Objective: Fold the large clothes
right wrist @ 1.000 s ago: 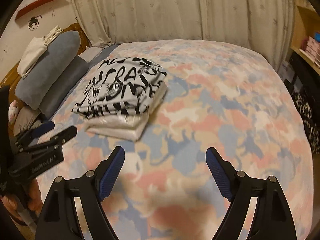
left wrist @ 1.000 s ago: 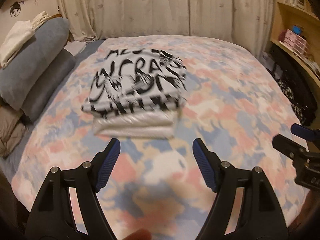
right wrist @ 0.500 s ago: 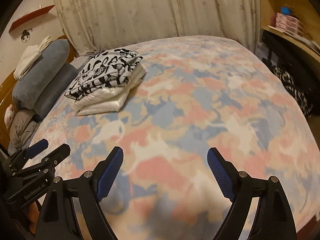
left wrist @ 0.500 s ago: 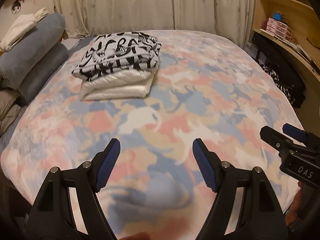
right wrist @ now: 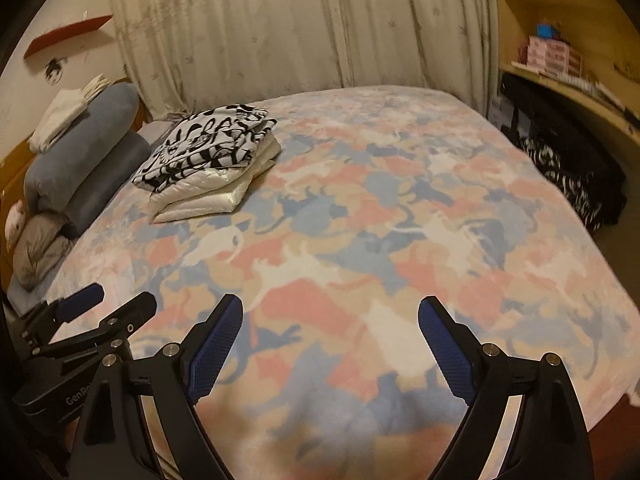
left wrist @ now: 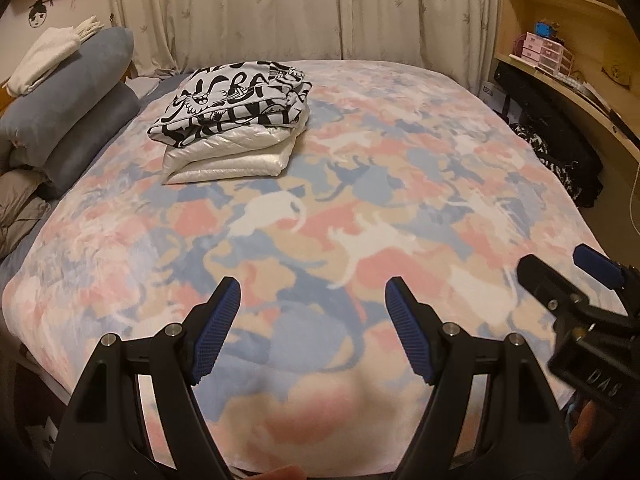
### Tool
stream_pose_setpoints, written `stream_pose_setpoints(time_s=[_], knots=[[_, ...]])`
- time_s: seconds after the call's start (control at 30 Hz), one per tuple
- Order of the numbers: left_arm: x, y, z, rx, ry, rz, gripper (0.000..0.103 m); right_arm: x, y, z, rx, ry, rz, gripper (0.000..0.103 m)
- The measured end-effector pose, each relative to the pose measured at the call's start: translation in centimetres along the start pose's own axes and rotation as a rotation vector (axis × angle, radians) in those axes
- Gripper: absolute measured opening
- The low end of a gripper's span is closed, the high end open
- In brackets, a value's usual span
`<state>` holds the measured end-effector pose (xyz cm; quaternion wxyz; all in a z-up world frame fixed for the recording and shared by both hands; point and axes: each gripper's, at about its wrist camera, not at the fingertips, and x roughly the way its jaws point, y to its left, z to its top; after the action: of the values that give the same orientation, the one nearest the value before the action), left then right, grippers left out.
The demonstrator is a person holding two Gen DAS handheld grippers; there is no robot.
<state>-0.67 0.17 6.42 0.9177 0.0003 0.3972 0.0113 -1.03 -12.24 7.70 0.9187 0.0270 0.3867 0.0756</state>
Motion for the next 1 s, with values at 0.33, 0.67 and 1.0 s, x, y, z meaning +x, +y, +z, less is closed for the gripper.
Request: stream_pose_setpoints(time_s=[0.33, 0.67, 1.0], knots=[[-2.9, -0.1, 0.0, -0.016, -0.046, -0.001, 0.073, -2.6, 1.2, 0.9, -0.02, -0.048, 0.03, 0.092], [-3.1, -0.1, 0.1, -0.019, -0.045, -0.004, 0.073, -3.6, 1.4, 0.9, -0.014, -0.069, 0.017, 0.092], [-3.1, -0.1, 0.1, -0.019, -0.044, -0.004, 0.073, -3.6, 0.9, 1.0, -0.019, -0.07, 0.013, 0.092]])
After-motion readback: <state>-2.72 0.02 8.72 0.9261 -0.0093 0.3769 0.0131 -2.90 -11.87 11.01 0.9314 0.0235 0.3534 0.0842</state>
